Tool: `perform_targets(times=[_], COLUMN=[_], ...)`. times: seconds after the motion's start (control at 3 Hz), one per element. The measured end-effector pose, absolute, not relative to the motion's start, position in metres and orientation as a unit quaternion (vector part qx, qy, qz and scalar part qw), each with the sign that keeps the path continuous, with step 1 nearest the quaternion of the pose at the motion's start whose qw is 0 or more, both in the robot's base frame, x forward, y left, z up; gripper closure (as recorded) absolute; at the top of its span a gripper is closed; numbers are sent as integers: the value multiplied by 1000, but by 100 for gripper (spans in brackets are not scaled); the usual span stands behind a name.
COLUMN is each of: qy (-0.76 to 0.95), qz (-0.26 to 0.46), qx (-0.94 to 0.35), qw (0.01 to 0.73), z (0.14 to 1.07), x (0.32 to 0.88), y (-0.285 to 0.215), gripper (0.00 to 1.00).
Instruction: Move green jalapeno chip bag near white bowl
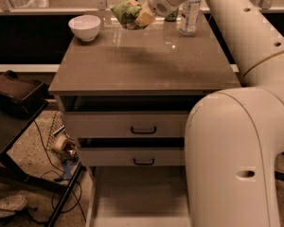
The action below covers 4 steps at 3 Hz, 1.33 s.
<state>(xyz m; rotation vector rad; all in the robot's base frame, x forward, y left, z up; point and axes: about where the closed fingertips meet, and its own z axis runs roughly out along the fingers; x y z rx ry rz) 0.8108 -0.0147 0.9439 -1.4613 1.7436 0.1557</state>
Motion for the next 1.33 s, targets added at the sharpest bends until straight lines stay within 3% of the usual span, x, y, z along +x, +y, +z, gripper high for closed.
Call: perform_targets(times=[1.0,1.33], qy=[747,750], qz=[4,4], qx=[-506,-504], qw=[431,428], z=[898,893], x=[914,915], y=[46,47], gripper=[100,83])
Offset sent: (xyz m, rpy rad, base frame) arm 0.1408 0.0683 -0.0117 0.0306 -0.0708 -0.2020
